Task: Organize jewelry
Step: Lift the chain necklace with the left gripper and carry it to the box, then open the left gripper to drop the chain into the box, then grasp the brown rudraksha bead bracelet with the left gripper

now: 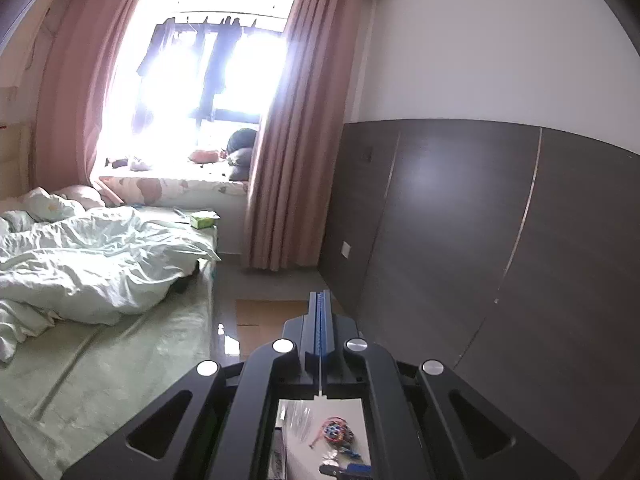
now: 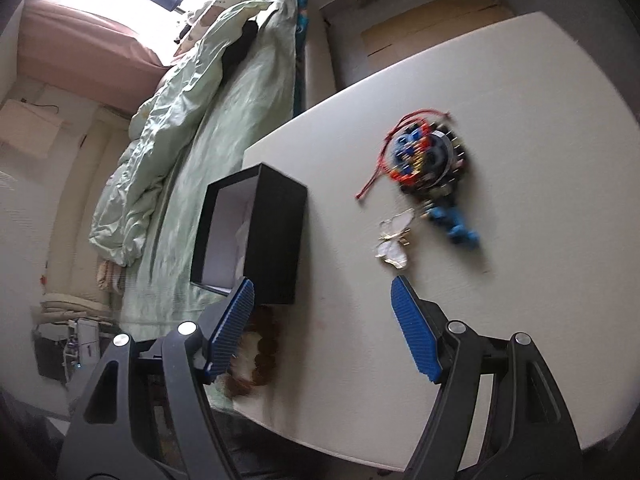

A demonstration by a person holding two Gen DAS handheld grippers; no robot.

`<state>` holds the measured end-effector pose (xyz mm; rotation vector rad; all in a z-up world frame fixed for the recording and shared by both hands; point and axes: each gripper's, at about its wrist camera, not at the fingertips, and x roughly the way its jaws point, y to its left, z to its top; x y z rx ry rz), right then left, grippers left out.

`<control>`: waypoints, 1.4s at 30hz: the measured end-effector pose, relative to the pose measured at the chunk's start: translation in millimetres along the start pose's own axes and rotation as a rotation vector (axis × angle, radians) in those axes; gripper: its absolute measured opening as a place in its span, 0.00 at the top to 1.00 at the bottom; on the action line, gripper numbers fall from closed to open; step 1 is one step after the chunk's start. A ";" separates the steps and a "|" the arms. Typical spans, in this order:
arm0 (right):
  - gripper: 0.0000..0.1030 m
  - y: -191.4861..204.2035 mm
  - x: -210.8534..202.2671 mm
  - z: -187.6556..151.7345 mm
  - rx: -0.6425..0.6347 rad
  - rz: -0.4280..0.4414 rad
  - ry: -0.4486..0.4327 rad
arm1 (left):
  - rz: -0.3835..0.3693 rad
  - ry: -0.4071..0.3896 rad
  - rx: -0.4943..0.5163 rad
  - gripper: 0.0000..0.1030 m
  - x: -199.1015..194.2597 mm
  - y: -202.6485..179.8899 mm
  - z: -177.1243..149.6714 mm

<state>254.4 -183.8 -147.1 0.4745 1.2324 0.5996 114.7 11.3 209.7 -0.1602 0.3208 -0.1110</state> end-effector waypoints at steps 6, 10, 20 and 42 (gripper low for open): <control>0.30 3.9 7.3 -4.4 -0.016 -0.021 0.024 | 0.041 0.092 0.001 1.00 21.6 18.1 -25.2; 0.30 5.5 3.4 -10.9 -0.043 -0.051 0.026 | 0.078 0.192 -0.045 0.93 42.7 41.3 -69.8; 0.31 18.3 22.7 -31.4 -0.141 -0.127 0.085 | 0.141 0.387 -0.201 0.46 65.5 88.6 -185.9; 0.62 40.8 55.9 -63.1 -0.295 -0.273 0.173 | 0.056 0.779 -0.268 0.58 123.8 89.1 -348.2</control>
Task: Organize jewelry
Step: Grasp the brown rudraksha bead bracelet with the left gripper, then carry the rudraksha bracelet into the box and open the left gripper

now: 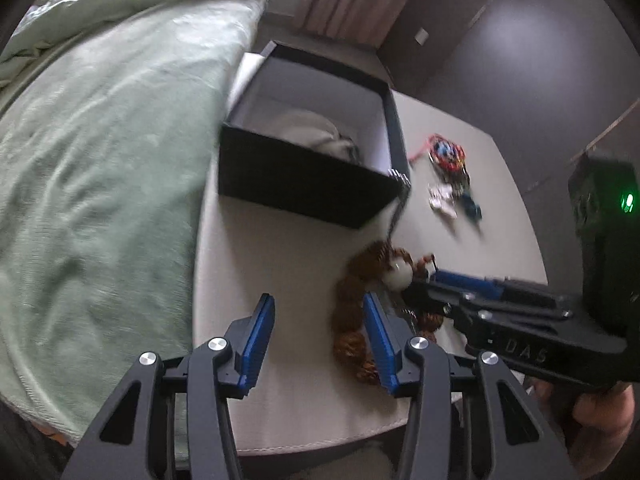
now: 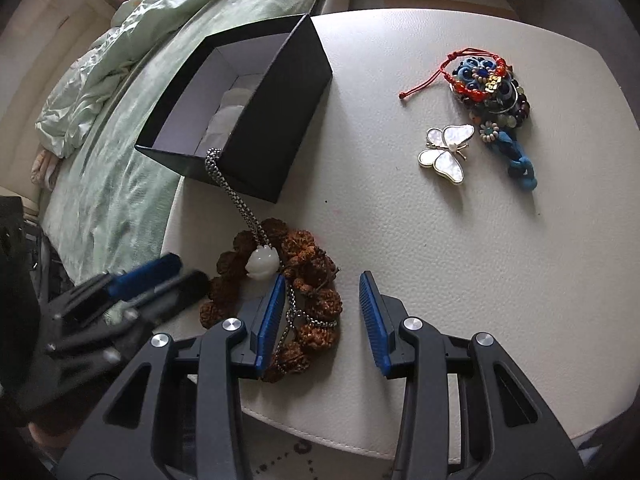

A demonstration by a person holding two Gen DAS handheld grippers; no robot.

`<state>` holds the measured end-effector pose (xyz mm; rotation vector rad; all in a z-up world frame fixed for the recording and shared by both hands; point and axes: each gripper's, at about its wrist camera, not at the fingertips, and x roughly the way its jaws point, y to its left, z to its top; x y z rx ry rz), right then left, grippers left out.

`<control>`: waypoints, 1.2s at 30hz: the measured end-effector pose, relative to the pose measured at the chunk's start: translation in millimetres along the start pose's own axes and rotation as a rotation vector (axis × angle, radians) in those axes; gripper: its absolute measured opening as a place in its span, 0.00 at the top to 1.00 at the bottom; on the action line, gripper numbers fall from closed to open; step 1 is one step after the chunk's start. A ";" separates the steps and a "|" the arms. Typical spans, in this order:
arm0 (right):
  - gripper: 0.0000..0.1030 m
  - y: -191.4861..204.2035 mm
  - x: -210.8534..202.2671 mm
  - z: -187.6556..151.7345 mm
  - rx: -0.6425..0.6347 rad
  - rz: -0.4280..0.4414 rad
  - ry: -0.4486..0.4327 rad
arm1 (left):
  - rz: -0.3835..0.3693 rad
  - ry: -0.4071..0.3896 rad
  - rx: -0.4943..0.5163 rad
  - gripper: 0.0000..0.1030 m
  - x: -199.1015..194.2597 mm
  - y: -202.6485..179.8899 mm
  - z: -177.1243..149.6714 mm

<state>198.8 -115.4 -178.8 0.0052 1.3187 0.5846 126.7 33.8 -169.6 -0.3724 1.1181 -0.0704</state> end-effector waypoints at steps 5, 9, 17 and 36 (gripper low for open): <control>0.61 -0.6 1.3 2.1 0.000 0.028 0.011 | 0.054 0.012 0.061 0.58 7.6 -12.3 -2.1; 0.62 4.2 -0.2 -2.2 -0.064 -0.001 0.023 | 0.131 0.019 0.149 0.61 12.3 -25.6 -5.1; 0.81 -2.8 -8.0 -5.1 -0.035 0.074 0.001 | 0.131 0.032 0.146 0.84 16.5 -27.5 1.9; 0.81 -9.3 -74.5 19.3 0.081 0.448 -0.279 | 0.146 -0.243 0.195 0.84 -98.3 -43.9 68.0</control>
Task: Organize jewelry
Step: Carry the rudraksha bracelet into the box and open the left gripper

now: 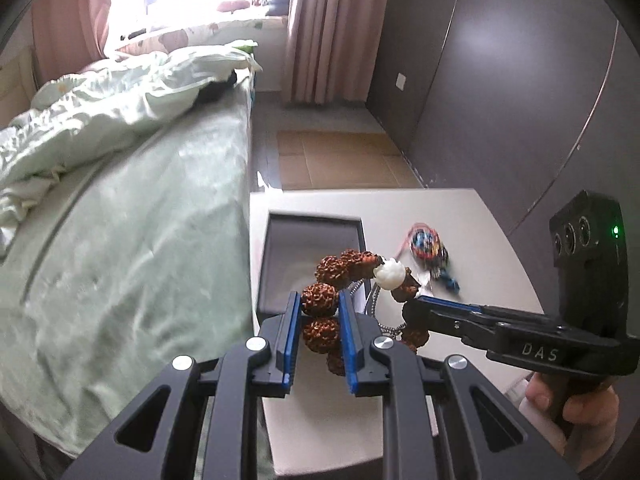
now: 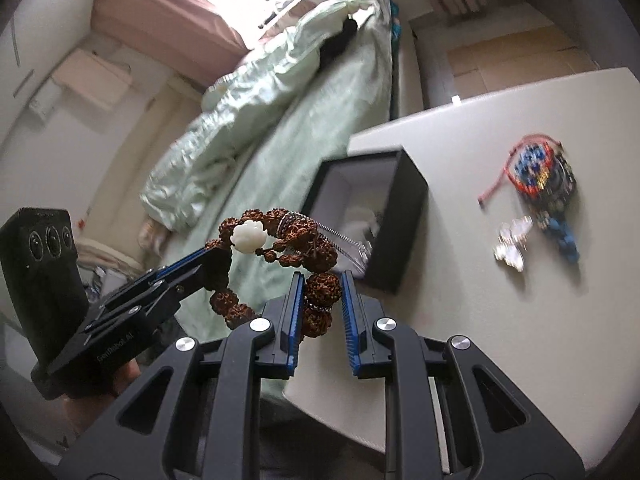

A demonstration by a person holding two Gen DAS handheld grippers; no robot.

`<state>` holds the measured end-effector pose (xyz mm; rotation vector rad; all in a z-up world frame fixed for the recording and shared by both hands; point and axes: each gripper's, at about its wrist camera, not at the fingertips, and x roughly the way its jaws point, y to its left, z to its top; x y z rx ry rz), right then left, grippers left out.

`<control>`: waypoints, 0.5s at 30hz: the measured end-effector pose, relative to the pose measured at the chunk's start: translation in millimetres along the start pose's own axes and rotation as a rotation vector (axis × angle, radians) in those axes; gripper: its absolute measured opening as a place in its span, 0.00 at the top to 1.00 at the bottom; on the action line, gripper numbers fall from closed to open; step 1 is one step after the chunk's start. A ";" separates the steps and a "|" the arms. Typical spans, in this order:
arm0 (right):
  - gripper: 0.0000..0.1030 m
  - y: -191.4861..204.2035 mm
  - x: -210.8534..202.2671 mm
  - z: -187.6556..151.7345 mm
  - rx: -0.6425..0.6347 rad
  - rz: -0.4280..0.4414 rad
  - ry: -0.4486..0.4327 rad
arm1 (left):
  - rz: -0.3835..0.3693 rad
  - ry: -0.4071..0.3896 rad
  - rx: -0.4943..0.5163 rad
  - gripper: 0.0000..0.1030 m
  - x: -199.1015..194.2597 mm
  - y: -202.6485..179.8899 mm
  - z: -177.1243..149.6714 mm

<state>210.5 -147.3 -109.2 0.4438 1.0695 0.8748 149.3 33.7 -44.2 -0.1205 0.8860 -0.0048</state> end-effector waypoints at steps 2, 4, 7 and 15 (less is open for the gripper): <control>0.81 -1.0 -1.9 8.0 0.018 0.019 -0.030 | 0.007 -0.017 0.012 0.84 -3.5 0.3 8.9; 0.81 -0.3 0.8 16.6 0.028 0.035 -0.052 | 0.018 -0.030 0.021 0.84 -3.3 -0.5 17.9; 0.81 1.1 9.1 27.8 0.041 0.057 -0.065 | 0.039 -0.044 0.027 0.84 -1.0 1.5 33.2; 0.80 -26.2 12.7 43.1 0.149 0.007 -0.068 | 0.113 -0.075 0.099 0.84 1.6 -4.4 63.1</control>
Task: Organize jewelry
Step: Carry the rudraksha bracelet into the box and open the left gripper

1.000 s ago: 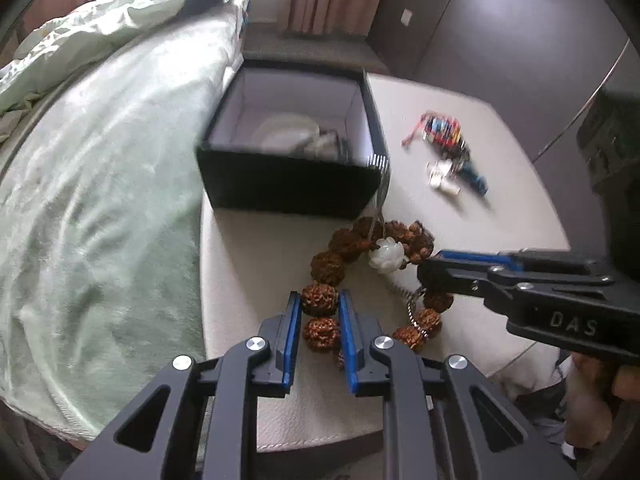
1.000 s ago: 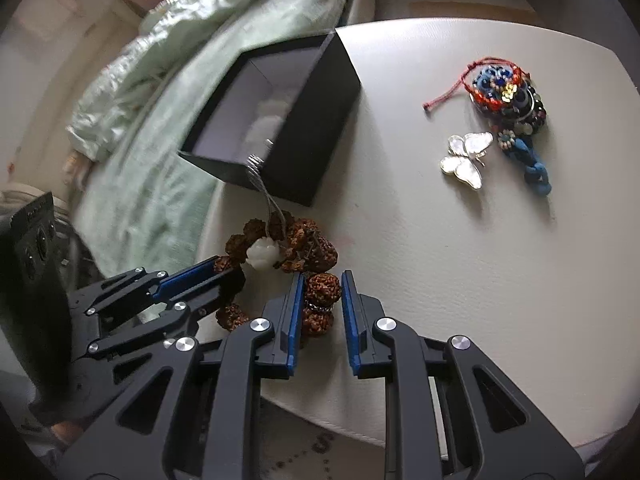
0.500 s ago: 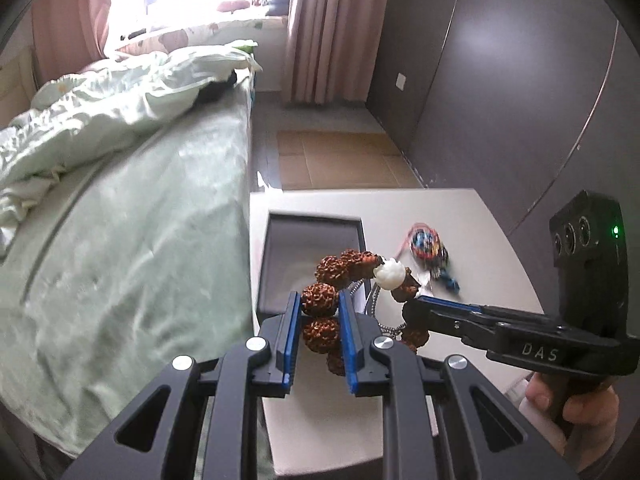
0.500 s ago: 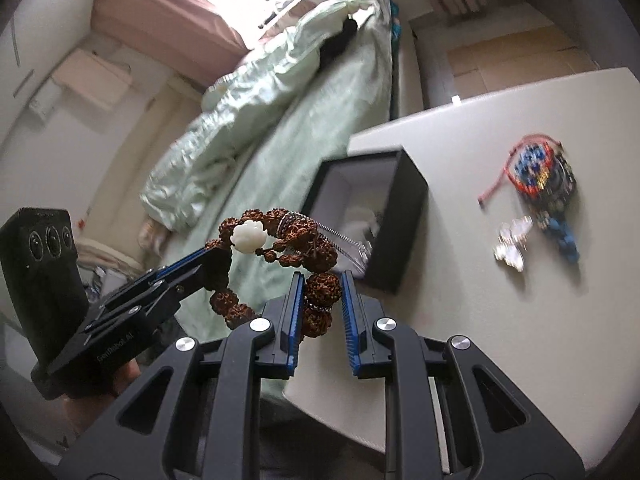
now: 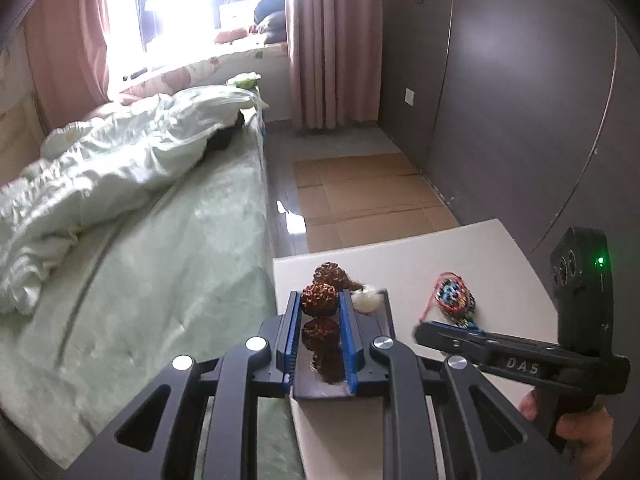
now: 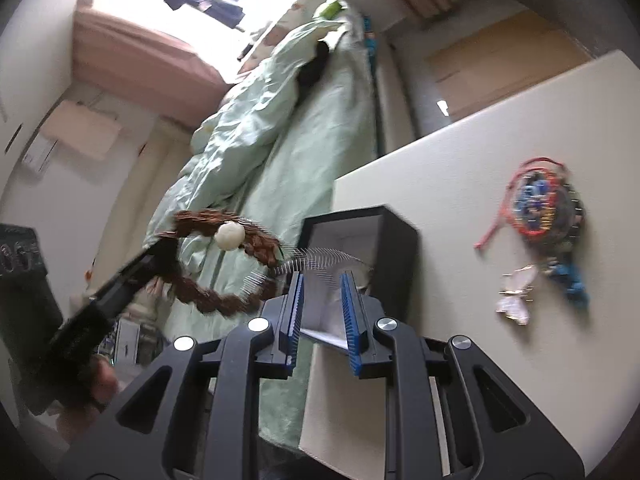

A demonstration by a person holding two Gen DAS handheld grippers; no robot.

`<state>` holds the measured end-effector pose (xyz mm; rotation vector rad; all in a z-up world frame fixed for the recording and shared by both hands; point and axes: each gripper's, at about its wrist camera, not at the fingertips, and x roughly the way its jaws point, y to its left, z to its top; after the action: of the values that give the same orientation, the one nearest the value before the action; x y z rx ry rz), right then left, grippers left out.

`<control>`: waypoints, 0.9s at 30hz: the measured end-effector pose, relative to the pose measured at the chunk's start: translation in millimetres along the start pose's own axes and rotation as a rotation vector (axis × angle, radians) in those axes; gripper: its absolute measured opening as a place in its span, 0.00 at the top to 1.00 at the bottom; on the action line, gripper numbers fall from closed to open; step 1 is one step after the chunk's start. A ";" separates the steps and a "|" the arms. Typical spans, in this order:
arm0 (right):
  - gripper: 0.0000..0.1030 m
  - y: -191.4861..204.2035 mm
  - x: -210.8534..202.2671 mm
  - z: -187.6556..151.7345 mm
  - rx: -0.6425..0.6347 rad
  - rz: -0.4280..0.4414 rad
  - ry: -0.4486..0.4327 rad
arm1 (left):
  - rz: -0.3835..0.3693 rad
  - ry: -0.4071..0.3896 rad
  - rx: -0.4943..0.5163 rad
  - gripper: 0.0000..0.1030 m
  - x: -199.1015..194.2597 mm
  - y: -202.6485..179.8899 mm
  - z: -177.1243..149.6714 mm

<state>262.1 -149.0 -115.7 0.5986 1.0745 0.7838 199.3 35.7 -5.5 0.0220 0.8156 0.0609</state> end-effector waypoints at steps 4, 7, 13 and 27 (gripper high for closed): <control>0.80 -14.6 -6.6 2.8 0.039 -0.039 -0.005 | 0.013 -0.008 0.017 0.84 1.8 0.9 11.3; 0.80 -21.0 -7.7 -0.2 0.043 -0.063 0.017 | 0.018 0.004 0.044 0.84 10.8 -7.3 13.1; 0.80 -33.3 -24.2 -3.6 0.053 -0.099 0.016 | 0.002 0.035 0.028 0.83 32.8 -16.8 8.5; 0.54 -64.1 -66.6 0.9 0.091 -0.156 -0.027 | -0.005 -0.012 -0.110 0.35 42.3 -9.4 6.6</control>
<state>262.4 -240.6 -128.3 0.5931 1.1216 0.5926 233.4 29.1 -32.1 -0.0831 0.7990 0.1009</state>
